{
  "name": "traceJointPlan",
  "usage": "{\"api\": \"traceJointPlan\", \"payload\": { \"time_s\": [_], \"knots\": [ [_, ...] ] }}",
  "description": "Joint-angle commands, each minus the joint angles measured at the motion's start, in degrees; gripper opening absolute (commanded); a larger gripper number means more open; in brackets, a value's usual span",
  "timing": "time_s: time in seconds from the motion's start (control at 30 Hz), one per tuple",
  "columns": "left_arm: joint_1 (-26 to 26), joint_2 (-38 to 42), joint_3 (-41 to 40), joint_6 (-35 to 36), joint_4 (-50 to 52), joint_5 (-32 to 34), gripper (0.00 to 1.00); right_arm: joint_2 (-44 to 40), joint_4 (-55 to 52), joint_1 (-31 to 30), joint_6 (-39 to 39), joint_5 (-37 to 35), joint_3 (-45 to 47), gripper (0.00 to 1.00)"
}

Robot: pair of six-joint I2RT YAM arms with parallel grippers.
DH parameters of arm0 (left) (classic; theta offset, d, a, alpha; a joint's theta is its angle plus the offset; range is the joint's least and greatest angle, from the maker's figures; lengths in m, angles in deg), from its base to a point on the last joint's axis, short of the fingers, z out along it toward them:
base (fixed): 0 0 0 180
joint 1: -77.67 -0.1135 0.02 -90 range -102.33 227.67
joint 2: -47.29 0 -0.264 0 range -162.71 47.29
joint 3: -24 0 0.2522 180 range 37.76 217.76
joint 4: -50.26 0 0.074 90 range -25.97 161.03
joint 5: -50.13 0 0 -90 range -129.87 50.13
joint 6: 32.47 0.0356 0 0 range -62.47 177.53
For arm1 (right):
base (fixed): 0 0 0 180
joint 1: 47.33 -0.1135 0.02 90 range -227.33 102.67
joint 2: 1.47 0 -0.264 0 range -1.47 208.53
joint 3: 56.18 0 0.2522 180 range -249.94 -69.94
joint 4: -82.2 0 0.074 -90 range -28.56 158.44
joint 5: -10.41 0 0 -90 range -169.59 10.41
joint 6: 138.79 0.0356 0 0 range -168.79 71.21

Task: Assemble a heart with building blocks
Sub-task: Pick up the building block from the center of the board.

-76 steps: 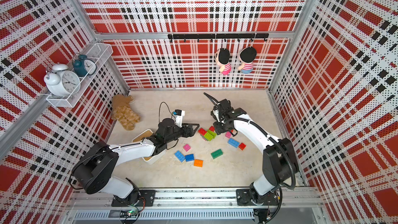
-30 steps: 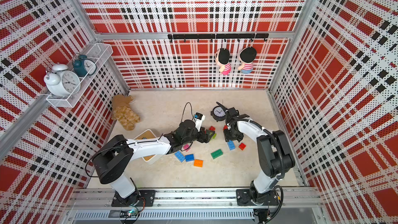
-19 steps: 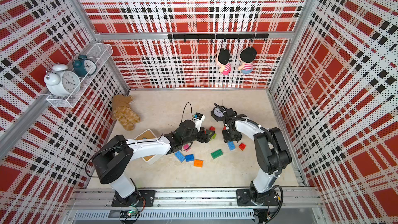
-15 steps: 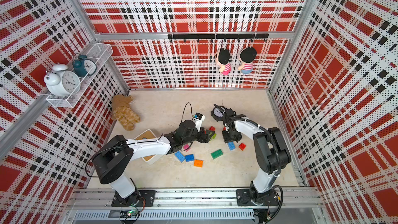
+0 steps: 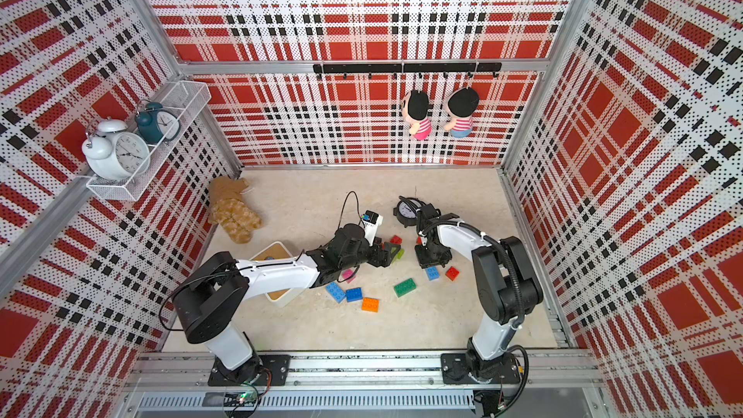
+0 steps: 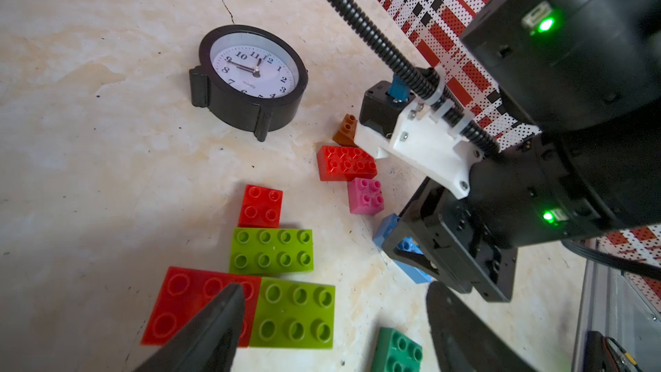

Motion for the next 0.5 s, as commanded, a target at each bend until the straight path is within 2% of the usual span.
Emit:
{"api": "traceJointPlan", "payload": {
  "time_s": [0.0, 0.2, 0.33, 0.47],
  "knots": [
    [-0.31, 0.38, 1.11, 0.63, 0.12, 0.35, 0.83, 1.00, -0.73, -0.48, -0.28, -0.39, -0.46, 0.41],
    [-2.20, 1.27, -0.52, -1.32, -0.55, 0.51, 0.82, -1.01, -0.20, -0.46, -0.30, -0.74, -0.07, 0.34],
    [-6.94, 2.23, -3.70, -5.45, -3.73, -4.18, 0.83, -6.02, 1.53, -0.51, -0.98, -1.69, -0.03, 0.24],
    [-10.73, 2.43, -5.48, -7.32, -4.81, -7.47, 0.84, -11.80, 5.71, -0.87, -2.66, 0.88, 0.37, 0.14]
  ]
}}
